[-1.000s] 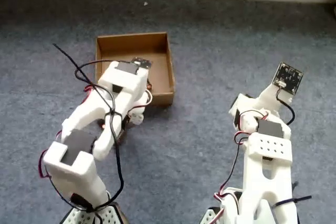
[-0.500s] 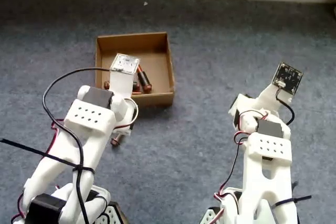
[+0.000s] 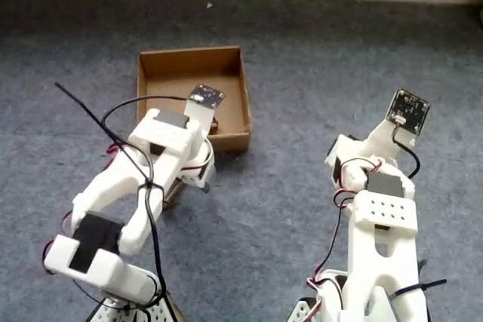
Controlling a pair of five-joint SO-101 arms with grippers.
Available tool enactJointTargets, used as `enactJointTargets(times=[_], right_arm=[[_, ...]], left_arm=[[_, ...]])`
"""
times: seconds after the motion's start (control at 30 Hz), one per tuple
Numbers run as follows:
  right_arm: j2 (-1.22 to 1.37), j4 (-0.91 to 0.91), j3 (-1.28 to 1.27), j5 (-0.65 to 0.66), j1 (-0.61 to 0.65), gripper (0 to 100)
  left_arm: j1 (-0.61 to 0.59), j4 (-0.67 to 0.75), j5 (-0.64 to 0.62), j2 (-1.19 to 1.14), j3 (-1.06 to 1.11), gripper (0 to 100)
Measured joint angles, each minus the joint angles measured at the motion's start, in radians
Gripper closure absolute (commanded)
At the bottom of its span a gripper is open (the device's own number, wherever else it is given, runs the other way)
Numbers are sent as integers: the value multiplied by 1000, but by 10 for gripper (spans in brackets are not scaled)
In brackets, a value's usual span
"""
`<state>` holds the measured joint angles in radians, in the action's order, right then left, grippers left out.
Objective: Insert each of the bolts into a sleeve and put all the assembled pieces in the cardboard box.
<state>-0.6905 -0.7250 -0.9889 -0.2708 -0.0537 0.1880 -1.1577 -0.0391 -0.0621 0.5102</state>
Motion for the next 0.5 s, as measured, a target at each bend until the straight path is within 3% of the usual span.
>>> enactJointTargets(times=[0.2, 0.5], right_arm=[[0, 0, 0, 0, 3, 995], [0, 0, 0, 0, 5, 995]], left_arm=[[3, -6, 2, -221, -175, 1000], [8, -74, -8, -252, -239, 995]])
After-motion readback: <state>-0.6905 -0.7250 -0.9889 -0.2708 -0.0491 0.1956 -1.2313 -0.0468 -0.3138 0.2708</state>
